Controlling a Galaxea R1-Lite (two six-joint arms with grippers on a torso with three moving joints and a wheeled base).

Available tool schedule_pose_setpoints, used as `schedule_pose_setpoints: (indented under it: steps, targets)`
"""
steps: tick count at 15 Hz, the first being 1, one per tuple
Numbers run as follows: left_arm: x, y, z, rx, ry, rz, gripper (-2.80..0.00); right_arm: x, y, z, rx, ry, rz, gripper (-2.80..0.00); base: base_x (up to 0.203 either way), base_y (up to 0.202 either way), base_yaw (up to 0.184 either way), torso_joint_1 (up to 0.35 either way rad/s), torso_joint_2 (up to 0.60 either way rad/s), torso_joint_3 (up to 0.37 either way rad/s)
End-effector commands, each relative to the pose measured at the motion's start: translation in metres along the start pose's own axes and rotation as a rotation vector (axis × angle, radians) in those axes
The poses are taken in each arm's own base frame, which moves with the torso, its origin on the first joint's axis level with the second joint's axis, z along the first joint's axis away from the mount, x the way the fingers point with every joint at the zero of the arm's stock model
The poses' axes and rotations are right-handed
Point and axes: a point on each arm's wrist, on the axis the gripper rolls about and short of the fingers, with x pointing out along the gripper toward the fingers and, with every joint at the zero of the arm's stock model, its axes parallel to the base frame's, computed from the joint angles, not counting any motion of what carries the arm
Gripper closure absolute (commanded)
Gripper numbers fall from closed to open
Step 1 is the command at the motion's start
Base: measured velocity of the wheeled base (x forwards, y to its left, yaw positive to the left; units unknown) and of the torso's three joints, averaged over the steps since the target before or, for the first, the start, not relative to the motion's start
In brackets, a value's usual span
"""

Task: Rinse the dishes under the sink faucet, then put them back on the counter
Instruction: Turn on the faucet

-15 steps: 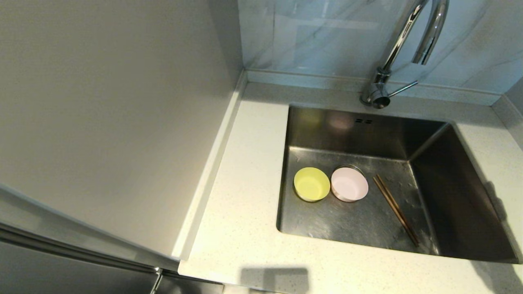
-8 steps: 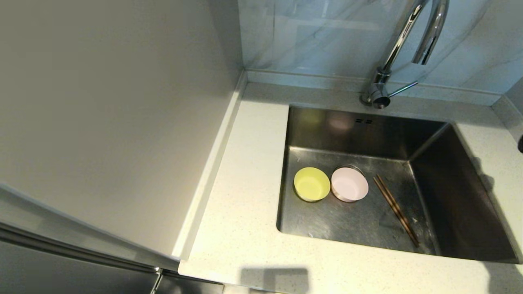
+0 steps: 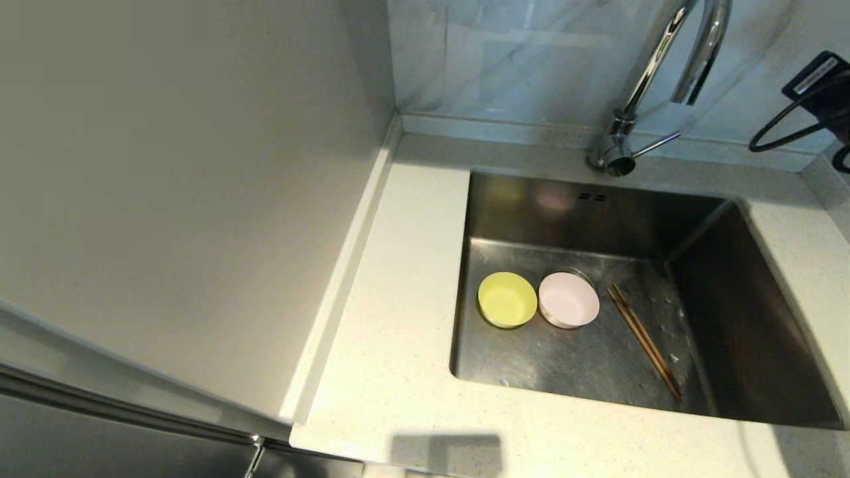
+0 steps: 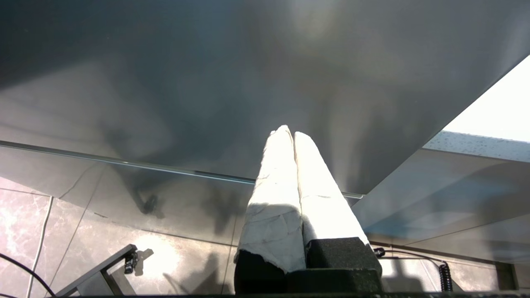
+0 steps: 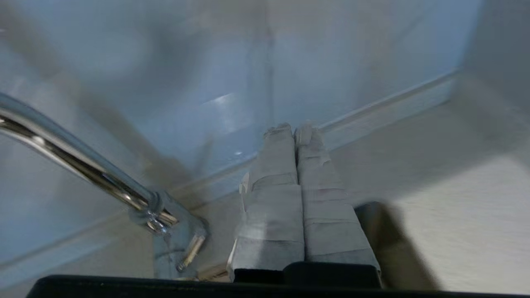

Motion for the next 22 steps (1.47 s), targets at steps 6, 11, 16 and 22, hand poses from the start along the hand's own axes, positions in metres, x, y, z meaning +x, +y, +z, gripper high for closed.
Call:
schedule_pose_setpoints:
  steps: [6, 11, 16, 22]
  targets:
    - [0.000, 0.000, 0.000, 0.000, -0.004, 0.001, 0.00, 0.034, 0.003, -0.033, 0.025, 0.034, 0.077, 0.00, 0.000, 0.000, 0.000, 0.000, 0.00, 0.000]
    - [0.000, 0.000, 0.000, 0.000, -0.004, 0.001, 0.00, 0.039, 0.017, -0.047, 0.062, 0.057, 0.110, 0.00, 0.000, 0.000, 0.000, 0.000, 0.00, 0.000]
    - [0.000, 0.000, 0.000, 0.000, -0.004, 0.001, 0.00, 0.042, 0.026, -0.068, 0.097, 0.101, 0.128, 0.00, 0.000, 0.000, 0.000, 0.000, 0.00, 0.000]
    - [0.000, 0.000, 0.000, 0.000, -0.004, 0.001, 0.00, 0.043, 0.041, -0.082, 0.105, 0.130, 0.165, 0.00, 0.000, 0.000, 0.000, 0.000, 0.00, 0.000]
